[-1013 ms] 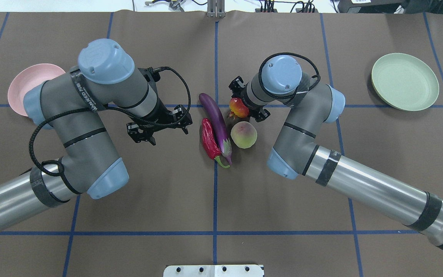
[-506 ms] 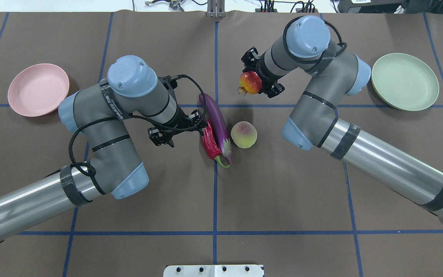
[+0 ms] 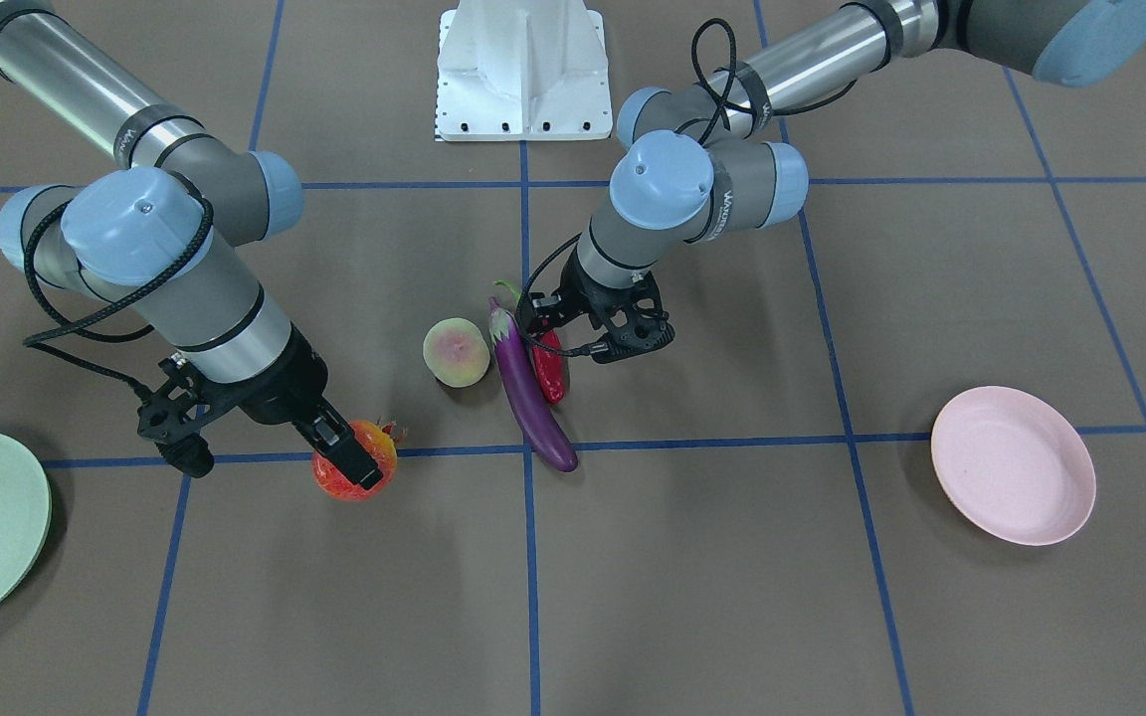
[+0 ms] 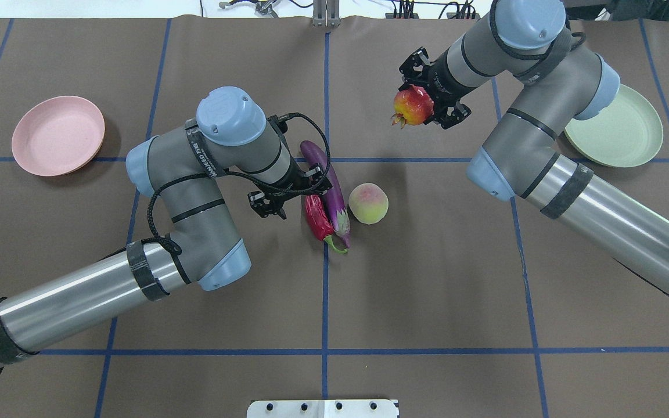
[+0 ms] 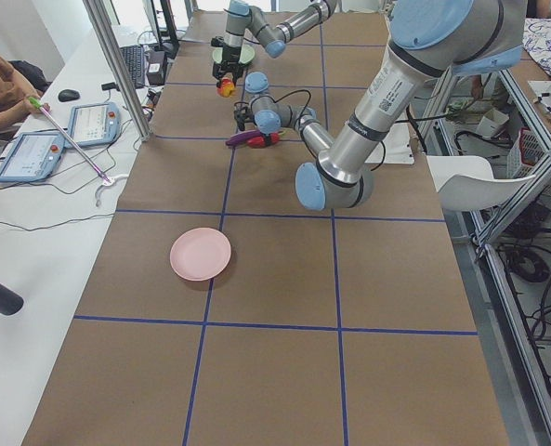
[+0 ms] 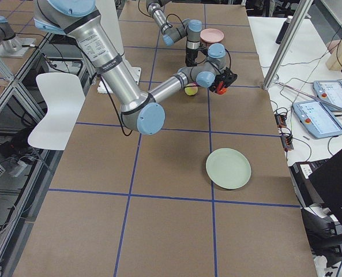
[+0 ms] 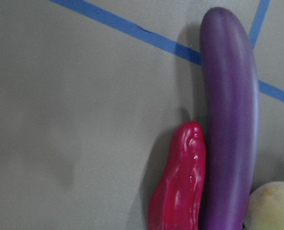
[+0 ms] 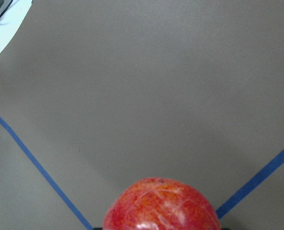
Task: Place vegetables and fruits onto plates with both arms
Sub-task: 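Carry the apple onto the green plate while the left gripper grasps the red chili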
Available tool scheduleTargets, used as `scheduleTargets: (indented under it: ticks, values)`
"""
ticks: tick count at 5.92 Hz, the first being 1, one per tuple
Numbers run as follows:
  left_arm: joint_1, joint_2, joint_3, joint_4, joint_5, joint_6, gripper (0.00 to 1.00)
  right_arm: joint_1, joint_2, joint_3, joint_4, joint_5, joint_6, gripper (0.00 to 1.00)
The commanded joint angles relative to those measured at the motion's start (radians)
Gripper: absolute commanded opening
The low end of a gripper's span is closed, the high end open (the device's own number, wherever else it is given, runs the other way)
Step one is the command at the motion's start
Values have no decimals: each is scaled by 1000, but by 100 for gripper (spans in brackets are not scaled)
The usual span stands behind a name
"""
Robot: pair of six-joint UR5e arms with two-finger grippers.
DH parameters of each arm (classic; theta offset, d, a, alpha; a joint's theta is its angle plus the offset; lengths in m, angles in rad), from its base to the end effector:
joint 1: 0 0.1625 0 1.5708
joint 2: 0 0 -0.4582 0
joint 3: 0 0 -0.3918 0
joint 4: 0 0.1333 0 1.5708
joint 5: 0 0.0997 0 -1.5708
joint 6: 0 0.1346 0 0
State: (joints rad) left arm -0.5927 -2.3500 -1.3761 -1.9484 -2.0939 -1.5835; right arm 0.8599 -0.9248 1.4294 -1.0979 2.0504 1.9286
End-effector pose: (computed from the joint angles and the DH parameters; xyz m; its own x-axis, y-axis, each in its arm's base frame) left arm 0.6278 -0.5025 0.2572 0.4724 -0.3314 -0.8167 0.1500 0.9433 -0.2960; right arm -0.4508 -0.6326 0.3231 0.1937 0.7011 0.6862 -0.5237 0.6654 -0.5320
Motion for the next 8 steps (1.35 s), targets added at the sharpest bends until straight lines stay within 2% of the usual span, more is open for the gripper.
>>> scheduleTargets:
  ticks: [1,3,4,5,6,8]
  values:
    - [8,-14,28,-1,0,-1,84,2,-22,15,1,4,-5,0]
    - [24,-20,37,-3,27,-3,82,4,-29,26,1,4,-5,0]
    - [31,-20,37,-3,31,-3,74,17,-34,26,0,11,-6,0]
    - [36,-18,37,-3,31,-3,61,62,-60,28,0,51,-64,0]
    - [36,-20,40,-3,31,-3,60,112,-92,25,1,103,-176,0]
    - [37,-18,40,-3,31,-3,60,209,-144,11,-2,141,-337,0]
